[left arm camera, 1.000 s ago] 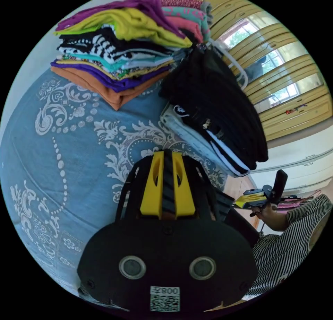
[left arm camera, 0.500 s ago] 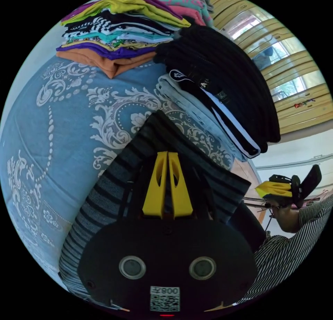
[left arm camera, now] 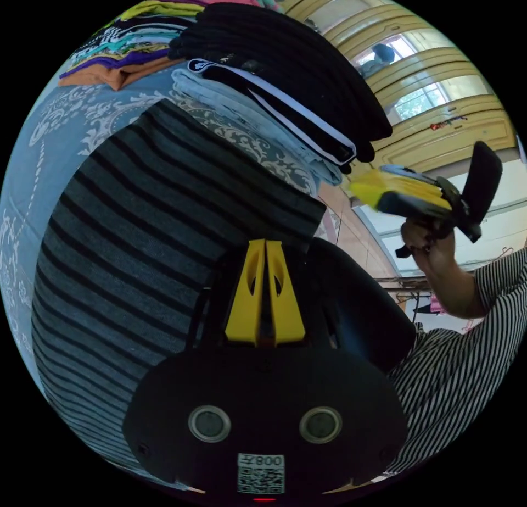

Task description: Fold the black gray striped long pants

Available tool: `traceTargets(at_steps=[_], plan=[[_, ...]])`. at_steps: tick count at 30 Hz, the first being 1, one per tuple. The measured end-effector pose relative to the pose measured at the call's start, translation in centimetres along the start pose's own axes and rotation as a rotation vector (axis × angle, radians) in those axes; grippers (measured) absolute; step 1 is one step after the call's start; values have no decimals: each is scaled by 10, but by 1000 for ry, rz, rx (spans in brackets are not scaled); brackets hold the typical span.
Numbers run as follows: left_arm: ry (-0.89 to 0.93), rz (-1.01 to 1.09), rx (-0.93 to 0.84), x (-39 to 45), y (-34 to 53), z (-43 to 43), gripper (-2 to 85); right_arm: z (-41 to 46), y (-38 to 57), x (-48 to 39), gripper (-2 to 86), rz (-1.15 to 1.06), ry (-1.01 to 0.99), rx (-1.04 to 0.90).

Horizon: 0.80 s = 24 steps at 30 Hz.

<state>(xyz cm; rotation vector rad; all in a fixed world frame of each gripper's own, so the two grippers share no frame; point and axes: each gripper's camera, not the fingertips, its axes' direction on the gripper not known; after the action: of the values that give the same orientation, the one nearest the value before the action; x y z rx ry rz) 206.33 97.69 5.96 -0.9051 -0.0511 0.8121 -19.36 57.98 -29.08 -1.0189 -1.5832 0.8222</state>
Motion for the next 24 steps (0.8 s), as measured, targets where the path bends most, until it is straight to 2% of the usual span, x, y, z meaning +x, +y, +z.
traceTargets(at_steps=[2,4,9,13,15,18,20,24], plan=[[-12,-27,21,-14,13,27,1,33,-15,-10,-1,-20,12,-94],[-15,-40,15,-25,22,40,1,83,-28,-22,-2,-29,85,-279],[-98,-100,88,-57,77,58,2,95,-47,-58,-3,-110,161,-220],[-57,-246,28,-116,147,107,2,104,-73,-79,-1,-114,168,-250],[14,-341,100,-142,184,115,3,106,-86,-86,0,-91,158,-274],[6,-441,259,-178,253,110,5,101,-108,-102,0,-63,148,-255],[-59,-532,370,-211,312,100,9,97,-123,-116,0,-65,142,-224],[-187,-673,468,-267,394,90,14,106,-172,-164,1,-147,85,-180]])
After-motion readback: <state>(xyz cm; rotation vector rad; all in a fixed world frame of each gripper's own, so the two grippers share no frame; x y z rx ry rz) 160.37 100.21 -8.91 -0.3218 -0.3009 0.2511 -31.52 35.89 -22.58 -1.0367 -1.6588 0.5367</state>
